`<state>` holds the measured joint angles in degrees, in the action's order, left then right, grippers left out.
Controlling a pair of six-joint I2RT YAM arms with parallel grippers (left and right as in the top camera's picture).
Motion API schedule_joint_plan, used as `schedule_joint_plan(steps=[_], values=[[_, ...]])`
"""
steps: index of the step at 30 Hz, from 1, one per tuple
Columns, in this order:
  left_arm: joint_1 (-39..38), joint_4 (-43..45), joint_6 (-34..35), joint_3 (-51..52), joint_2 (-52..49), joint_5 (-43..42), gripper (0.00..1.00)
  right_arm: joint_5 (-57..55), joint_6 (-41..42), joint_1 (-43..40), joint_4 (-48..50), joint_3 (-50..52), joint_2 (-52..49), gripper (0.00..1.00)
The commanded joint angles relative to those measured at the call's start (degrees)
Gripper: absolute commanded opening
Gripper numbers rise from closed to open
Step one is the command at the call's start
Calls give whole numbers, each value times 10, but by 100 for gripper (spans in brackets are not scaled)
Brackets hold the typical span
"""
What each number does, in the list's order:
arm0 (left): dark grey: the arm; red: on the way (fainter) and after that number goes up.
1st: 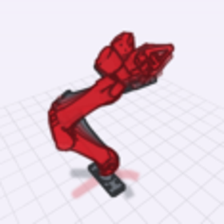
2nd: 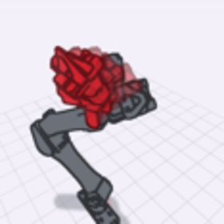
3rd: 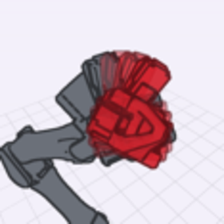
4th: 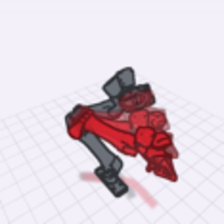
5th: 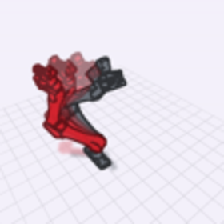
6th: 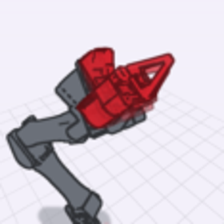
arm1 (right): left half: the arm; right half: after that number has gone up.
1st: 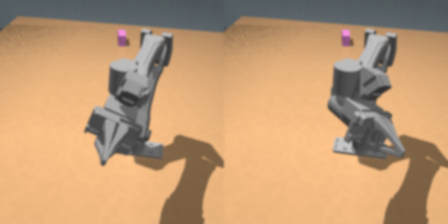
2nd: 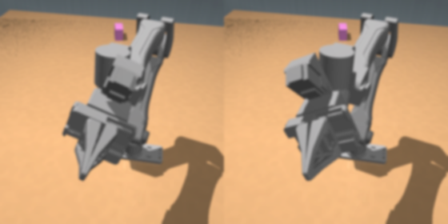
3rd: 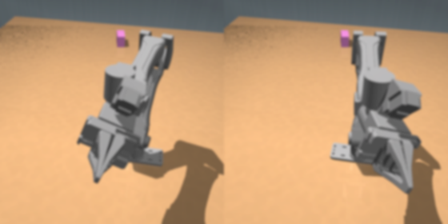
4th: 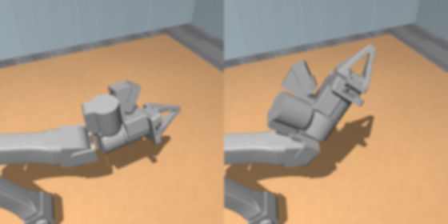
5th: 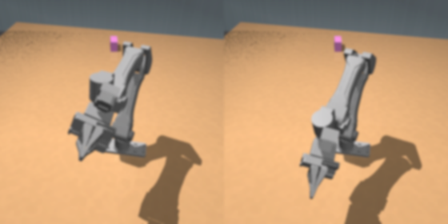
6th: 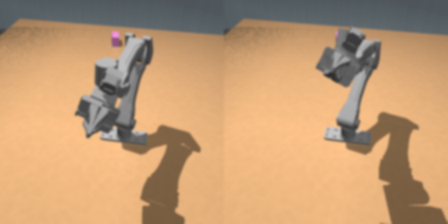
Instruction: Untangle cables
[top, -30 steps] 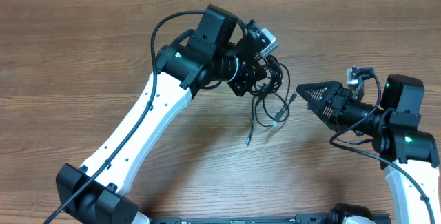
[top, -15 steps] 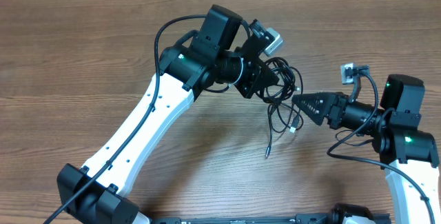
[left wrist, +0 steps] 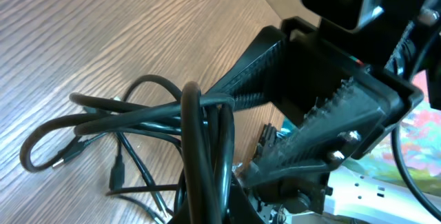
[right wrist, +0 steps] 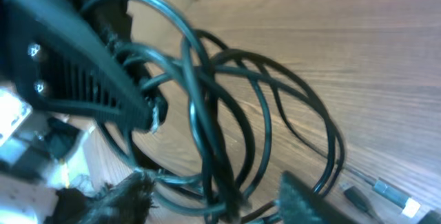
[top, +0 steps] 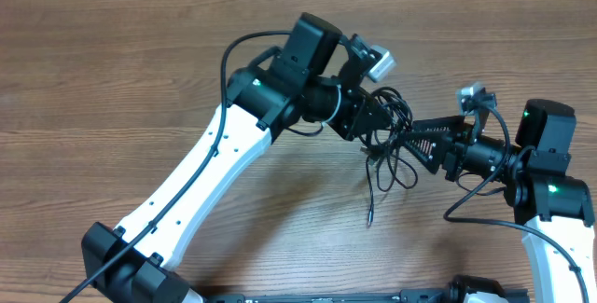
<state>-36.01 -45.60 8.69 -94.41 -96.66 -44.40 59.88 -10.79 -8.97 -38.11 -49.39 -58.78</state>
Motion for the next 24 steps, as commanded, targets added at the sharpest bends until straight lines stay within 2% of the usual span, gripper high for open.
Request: schedule_joint_plan(steps=[1, 4, 7, 14, 18, 21, 24], values=[[-8, 9, 7, -6, 13, -21, 4, 7, -47, 0, 3, -1, 2, 32], [-8, 8, 5, -6, 13, -6, 4, 7, -47, 0, 3, -1, 2, 16], [-8, 9, 5, -6, 13, 6, 4, 7, -47, 0, 2, -1, 2, 11], [-8, 9, 6, -6, 13, 19, 4, 7, -47, 0, -6, -1, 2, 7], [-8, 10, 13, -6, 13, 62, 4, 7, -47, 0, -19, -1, 2, 4], [-8, 10, 82, -6, 13, 142, 4, 7, -47, 0, -27, -1, 2, 4], [-8, 8, 120, -6, 13, 190, 4, 18, -47, 0, -27, -1, 2, 4]])
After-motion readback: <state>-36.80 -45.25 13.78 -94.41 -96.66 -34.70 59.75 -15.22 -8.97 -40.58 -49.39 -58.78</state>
